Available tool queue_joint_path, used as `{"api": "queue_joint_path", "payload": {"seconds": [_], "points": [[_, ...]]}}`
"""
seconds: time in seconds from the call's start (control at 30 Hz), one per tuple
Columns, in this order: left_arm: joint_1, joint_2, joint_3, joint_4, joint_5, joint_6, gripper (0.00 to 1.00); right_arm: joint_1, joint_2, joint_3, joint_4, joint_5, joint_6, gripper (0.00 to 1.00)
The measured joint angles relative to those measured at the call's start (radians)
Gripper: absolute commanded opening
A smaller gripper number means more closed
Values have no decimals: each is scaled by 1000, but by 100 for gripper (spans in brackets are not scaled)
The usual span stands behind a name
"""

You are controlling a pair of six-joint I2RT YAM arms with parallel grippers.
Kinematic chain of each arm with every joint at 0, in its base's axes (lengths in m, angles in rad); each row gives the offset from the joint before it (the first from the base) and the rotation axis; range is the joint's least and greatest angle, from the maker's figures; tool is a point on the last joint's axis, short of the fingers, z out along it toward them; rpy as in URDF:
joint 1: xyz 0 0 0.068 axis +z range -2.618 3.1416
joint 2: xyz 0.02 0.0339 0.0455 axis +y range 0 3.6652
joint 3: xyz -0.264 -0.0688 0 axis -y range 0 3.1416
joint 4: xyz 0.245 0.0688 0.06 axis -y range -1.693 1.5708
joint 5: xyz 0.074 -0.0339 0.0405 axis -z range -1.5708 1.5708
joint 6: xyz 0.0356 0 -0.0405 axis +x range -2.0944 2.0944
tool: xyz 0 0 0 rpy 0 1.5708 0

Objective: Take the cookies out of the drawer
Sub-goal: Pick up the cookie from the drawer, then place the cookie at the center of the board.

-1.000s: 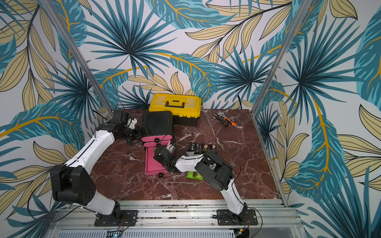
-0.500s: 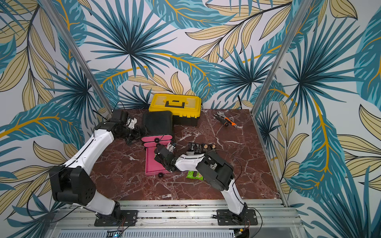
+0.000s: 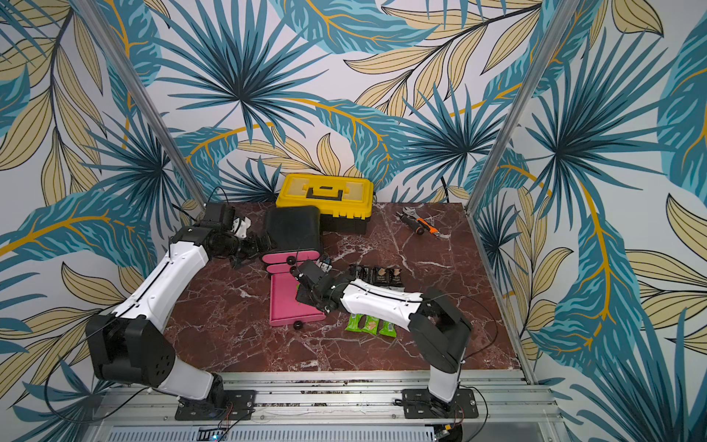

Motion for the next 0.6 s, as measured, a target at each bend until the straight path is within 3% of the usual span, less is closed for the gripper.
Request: {"api": "queue_joint_path", "payload": {"seconds": [0.37, 0.6], "points": [[0, -22, -4, 41, 2, -66, 100, -19, -415, -241, -264, 58, -29, 11], [0, -48, -11, 71, 2, -106, 100, -225, -562, -327, -448, 92, -118, 11]]}}
